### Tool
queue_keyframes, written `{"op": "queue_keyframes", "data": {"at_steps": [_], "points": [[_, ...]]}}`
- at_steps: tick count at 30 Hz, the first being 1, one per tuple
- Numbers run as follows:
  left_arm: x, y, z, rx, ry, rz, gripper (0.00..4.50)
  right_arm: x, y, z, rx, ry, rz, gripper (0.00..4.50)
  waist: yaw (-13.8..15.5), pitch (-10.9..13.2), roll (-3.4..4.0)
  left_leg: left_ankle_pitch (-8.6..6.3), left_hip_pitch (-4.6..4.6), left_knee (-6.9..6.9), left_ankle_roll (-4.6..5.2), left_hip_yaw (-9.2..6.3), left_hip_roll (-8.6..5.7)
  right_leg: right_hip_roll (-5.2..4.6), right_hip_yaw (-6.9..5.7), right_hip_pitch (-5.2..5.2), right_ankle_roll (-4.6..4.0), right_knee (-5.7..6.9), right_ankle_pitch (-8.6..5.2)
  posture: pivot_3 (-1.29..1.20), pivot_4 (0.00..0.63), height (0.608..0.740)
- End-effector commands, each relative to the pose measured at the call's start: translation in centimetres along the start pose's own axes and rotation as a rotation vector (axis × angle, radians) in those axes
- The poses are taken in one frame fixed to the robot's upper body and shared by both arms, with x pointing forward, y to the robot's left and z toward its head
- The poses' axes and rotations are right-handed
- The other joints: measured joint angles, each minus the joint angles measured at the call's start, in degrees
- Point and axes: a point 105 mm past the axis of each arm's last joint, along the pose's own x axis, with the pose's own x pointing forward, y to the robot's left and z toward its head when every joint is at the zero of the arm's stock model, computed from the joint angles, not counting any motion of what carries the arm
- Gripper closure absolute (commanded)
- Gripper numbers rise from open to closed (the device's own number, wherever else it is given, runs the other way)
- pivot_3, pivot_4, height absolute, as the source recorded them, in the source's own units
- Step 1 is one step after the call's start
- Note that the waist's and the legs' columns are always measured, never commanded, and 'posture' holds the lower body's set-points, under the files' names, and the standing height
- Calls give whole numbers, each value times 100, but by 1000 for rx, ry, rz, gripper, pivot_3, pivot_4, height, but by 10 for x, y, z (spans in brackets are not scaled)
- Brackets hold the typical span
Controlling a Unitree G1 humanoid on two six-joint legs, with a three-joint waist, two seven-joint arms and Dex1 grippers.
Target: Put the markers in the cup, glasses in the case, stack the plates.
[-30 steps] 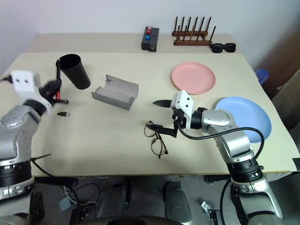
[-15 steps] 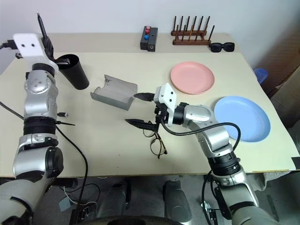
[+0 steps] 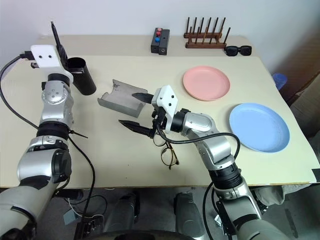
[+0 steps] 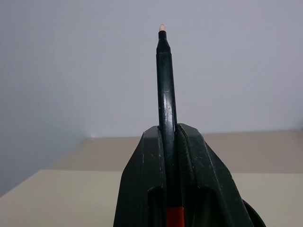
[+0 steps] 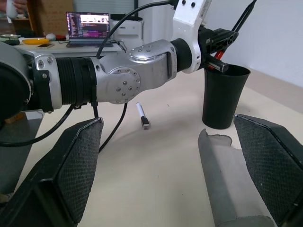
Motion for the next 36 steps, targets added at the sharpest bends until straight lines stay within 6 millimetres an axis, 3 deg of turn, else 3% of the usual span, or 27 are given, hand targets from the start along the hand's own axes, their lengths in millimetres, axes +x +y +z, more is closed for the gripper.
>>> {"op": "queue_keyframes", "data": {"at_steps": [1,23,27,32,36], "points": [[5,0,16,-8,-63,4,4481,2,6,14,-35,-43,22,0,-2,0,0,0,0,0,0,0,0,0,0,0,0,0,0,0,150,740],[4,-1,12,-24,-55,6,4481,6,6,15,-37,-48,34,0,-5,0,0,0,0,-1,0,0,0,0,0,0,0,0,0,0,150,740],[4,0,11,-39,-48,12,2840,6,7,14,-34,-49,37,0,-6,0,0,0,0,-1,0,0,0,0,0,0,0,0,0,0,150,740],[4,2,12,-22,-53,23,188,6,7,13,-33,-47,38,0,-6,0,0,0,0,-1,0,0,0,0,0,0,0,0,0,0,150,740],[4,2,13,-25,-61,31,33,7,8,13,-32,-48,39,0,-6,0,0,0,0,-1,0,0,0,0,0,0,0,0,0,0,150,740]]}}
